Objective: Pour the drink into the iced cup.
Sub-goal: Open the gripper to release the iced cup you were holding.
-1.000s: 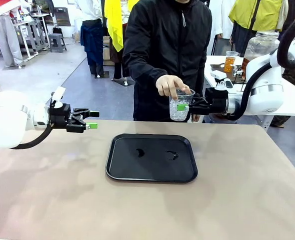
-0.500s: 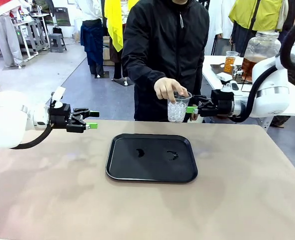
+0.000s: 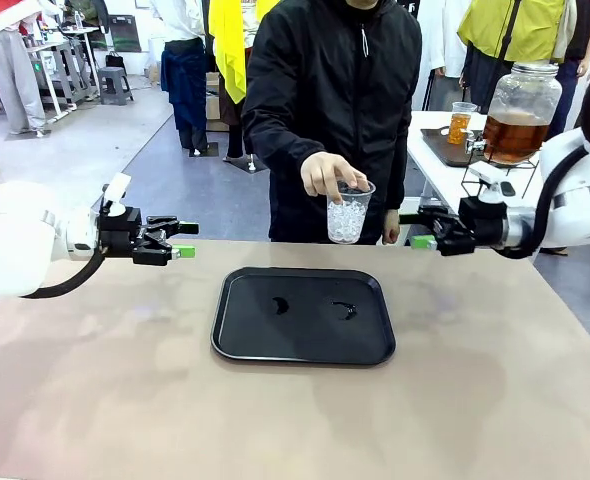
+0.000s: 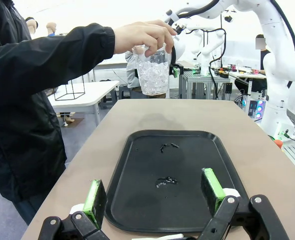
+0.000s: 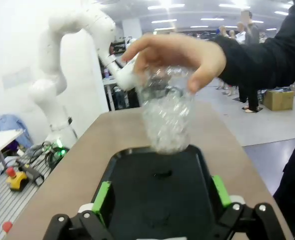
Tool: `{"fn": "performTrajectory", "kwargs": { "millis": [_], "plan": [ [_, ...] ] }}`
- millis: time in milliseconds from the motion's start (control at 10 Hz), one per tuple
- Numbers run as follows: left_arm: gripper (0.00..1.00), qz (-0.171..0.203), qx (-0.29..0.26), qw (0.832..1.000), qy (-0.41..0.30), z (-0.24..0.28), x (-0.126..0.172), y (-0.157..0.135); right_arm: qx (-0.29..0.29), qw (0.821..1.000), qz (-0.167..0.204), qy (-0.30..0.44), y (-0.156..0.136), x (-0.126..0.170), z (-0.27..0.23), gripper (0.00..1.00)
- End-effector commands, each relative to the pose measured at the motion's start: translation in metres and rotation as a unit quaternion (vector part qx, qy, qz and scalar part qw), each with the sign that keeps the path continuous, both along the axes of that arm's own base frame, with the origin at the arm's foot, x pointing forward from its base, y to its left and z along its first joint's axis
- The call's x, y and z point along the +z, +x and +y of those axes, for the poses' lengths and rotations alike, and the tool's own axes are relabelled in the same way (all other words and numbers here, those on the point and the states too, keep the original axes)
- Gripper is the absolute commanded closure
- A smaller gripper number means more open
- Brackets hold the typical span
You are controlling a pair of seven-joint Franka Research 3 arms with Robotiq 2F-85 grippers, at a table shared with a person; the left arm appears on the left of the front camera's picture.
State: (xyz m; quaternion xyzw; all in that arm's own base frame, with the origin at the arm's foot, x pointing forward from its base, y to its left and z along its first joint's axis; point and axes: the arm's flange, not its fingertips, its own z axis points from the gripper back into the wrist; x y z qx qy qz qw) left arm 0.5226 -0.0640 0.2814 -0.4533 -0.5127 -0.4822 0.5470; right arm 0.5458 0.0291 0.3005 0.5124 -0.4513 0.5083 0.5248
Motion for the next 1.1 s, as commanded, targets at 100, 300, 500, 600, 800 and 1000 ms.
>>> {"fn": "performTrajectory", "kwargs": {
  "millis": [100,300,500,600,800,1000],
  "plan": [
    [0.0,0.005,0.002,1.0,0.002,-0.001,0.003,0.001,0.018,0.999,-0.02,0.017,-0.009,-0.019,-0.028,0.0],
    [0.0,0.005,0.002,1.0,0.002,-0.001,0.003,0.001,0.003,0.999,-0.032,0.038,-0.014,-0.025,-0.039,0.0],
    [0.0,0.005,0.002,1.0,0.002,-0.001,0.003,0.001,-0.021,0.998,-0.044,0.034,-0.017,-0.029,-0.041,0.0],
    [0.0,0.005,0.002,1.0,0.002,-0.001,0.003,0.001,0.002,1.0,-0.018,0.025,-0.013,-0.027,-0.043,0.0],
    [0.0,0.005,0.002,1.0,0.002,-0.001,0.003,0.001,0.002,1.0,-0.018,0.025,-0.013,-0.027,-0.043,0.0],
    [0.0,0.005,0.002,1.0,0.002,-0.001,0.003,0.001,0.002,1.0,-0.018,0.025,-0.013,-0.027,-0.043,0.0]
  ]
}}
